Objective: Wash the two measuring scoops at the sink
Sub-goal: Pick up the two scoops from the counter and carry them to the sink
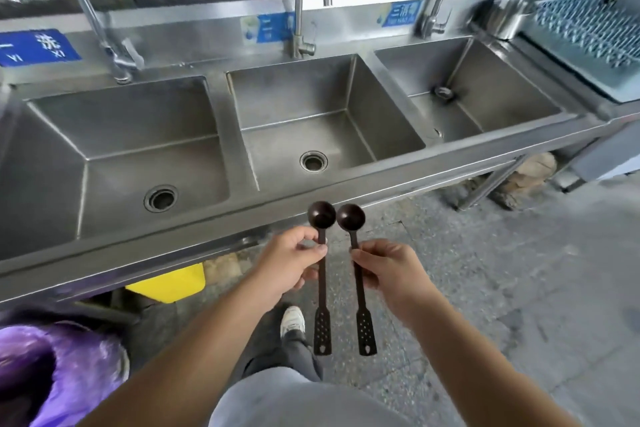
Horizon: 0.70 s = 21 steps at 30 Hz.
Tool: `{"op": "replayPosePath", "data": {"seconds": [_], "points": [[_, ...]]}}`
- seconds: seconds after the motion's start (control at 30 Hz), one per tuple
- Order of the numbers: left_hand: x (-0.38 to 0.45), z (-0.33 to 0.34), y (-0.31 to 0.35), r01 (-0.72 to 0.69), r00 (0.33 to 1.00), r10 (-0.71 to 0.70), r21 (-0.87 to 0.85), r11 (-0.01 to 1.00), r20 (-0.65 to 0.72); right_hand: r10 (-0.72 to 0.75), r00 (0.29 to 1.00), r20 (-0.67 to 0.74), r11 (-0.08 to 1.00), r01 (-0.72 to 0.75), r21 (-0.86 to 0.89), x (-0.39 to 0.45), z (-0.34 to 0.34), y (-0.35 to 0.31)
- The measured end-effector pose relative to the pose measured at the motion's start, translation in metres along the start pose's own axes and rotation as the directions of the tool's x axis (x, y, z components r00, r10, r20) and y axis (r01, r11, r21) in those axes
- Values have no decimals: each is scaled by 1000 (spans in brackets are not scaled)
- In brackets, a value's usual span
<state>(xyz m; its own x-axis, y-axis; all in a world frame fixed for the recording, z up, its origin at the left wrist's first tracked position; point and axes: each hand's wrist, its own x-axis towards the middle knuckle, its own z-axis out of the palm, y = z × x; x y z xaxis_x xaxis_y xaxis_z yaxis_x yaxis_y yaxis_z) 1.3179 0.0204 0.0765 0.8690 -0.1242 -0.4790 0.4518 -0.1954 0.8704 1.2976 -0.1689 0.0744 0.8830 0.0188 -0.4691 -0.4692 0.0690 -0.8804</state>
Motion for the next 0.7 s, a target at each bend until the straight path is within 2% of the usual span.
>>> {"op": "replayPosePath", "data": {"seconds": [0.27,0.4,0.5,0.7], "points": [[154,-30,79,37,998,-37,2,999,-58,31,998,-49,1000,-31,-1,154,-12,-92],[222,-38,110,89,989,-97,-73,993,-109,100,994,-31,995,-101,-21,230,-20,-127],[271,-38,125,134,981,-148,-121,984,-122,143,990,21,990,-143,-12,297,-29,-141],[354,-32,137,283,928,-335,-277,918,-163,313,950,9,947,-312,-75,423,-52,-143]]}}
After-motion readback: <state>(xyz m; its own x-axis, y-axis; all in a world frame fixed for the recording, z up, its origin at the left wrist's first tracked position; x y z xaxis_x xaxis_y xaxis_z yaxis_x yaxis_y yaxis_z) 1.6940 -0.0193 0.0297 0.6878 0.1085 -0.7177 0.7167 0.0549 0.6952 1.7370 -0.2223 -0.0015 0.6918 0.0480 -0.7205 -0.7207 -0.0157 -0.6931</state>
